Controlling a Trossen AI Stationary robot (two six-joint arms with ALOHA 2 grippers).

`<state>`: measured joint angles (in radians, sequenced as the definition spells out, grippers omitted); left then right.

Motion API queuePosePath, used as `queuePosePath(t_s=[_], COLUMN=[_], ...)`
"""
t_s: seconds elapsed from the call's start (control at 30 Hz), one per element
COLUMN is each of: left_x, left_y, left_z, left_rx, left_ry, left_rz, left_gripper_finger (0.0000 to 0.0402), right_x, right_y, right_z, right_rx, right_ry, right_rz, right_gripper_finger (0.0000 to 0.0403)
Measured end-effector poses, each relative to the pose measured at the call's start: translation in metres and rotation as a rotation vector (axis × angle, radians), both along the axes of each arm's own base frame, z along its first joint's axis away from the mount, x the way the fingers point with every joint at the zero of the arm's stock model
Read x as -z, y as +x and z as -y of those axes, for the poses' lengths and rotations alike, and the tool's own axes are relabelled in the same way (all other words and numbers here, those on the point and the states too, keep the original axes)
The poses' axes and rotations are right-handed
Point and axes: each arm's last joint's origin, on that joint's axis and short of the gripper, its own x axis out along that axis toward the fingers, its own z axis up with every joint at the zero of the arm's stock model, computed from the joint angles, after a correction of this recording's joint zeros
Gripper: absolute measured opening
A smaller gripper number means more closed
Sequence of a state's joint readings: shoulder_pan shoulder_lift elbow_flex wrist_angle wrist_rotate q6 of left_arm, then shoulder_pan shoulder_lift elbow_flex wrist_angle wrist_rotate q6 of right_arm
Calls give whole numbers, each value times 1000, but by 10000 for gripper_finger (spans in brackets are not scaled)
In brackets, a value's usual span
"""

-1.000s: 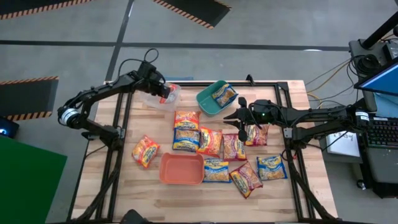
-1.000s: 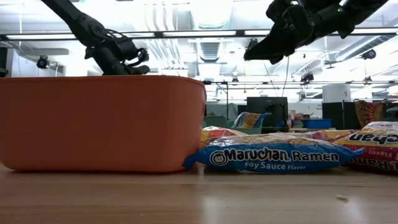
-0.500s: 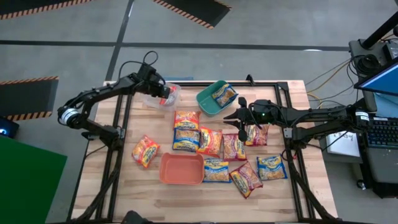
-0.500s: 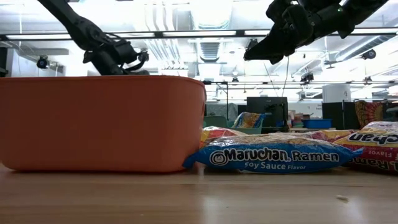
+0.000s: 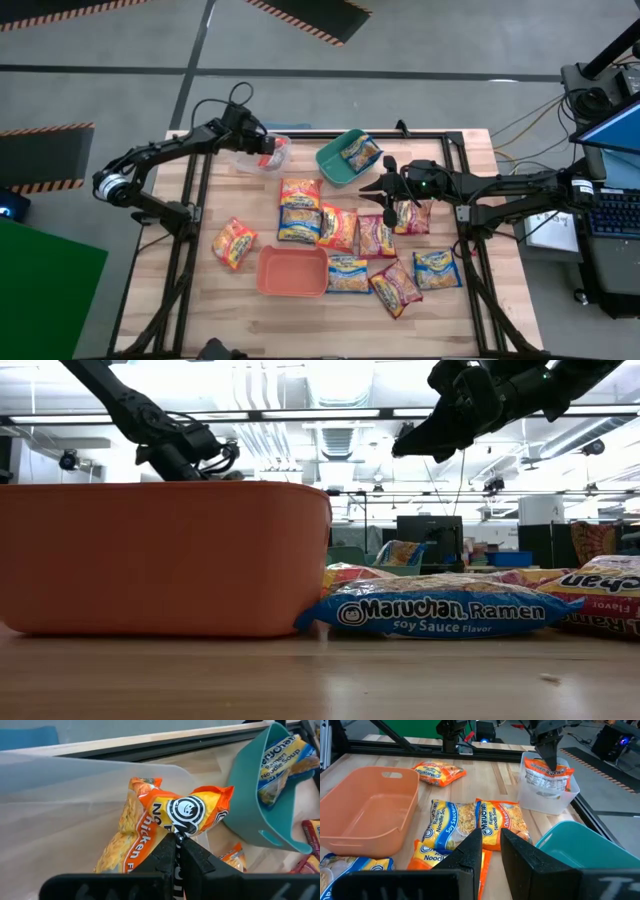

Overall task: Sort Maruchan noodles
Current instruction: Put the orange noodle pack into the transparent bin, then put the red noodle pack into the orange bin

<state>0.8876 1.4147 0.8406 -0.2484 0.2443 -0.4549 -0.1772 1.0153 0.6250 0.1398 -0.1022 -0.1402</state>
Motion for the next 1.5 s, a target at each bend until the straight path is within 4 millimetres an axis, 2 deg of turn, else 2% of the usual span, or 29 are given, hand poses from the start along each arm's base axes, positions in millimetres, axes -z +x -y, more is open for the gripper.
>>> queuePosePath(t_s=[0.23,0.53,0.77,0.93,1.1,1.37,1.5], left_x=[-2,-5,-29,-49,-59,-39,-31], left_y=[6,7,6,9,19,36,41], left_z=[2,1,12,36,70,128,146], left_rx=[19,37,230,357,529,770,839], left_ry=[24,67,177,297,398,472,507], left_rz=[21,33,102,128,158,265,328], left_gripper_finger=[29,109,132,132,132,132,132], right_x=[0,0,0,0,1,19,30], right_y=[0,0,0,0,1,11,15], right_z=[0,0,0,0,0,1,-1], right_rx=[1,0,2,11,32,122,140], right_ry=[0,1,6,32,88,345,522], right_rz=[0,0,0,2,0,-68,-131], right_gripper_finger=[59,59,59,59,59,59,59])
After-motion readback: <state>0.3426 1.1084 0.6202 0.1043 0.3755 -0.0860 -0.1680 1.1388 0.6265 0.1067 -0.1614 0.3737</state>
